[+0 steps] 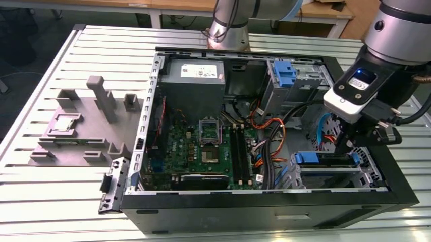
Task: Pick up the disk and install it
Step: 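Insert the first disk wire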
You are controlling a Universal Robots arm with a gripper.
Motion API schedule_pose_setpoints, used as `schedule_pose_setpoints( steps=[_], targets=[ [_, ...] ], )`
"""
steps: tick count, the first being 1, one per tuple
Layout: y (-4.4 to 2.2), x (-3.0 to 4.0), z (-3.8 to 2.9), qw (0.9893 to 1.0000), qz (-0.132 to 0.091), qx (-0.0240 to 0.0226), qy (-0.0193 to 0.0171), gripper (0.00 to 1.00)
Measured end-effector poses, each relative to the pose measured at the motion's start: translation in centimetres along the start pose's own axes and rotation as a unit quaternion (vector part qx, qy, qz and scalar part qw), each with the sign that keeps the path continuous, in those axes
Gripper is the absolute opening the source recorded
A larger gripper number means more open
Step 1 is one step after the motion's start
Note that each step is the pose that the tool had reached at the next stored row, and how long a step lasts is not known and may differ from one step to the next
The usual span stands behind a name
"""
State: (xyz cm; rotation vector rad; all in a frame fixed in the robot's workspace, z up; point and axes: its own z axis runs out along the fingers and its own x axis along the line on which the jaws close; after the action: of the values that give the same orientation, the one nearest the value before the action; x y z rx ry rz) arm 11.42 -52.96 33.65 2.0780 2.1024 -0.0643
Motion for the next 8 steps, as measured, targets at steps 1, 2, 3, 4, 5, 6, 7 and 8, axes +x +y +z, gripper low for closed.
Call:
schedule_pose_setpoints(
  steps=[1,2,3,4,5,6,7,8],
  targets=[
    [0.00,-0.07,0.02,1.0000,0.001,0.0000,0.0066,0.17],
    [0.00,-0.12,0.02,0.9999,0.002,0.0000,0.0135,0.17],
    [0.00,-0.18,0.04,0.9998,0.002,0.0000,0.0204,0.17],
    [-0.01,-0.27,0.05,0.9997,0.003,0.0000,0.0254,0.17],
    [-0.01,-0.39,0.07,0.9996,0.004,0.0000,0.0277,0.17],
    [0.01,-0.54,0.10,0.9996,0.004,0.0001,0.0282,0.17],
    [0.02,-0.66,0.13,0.9996,0.004,0.0002,0.0282,0.17],
    [0.01,-0.79,0.15,0.9996,0.004,0.0003,0.0282,0.17]
  ],
)
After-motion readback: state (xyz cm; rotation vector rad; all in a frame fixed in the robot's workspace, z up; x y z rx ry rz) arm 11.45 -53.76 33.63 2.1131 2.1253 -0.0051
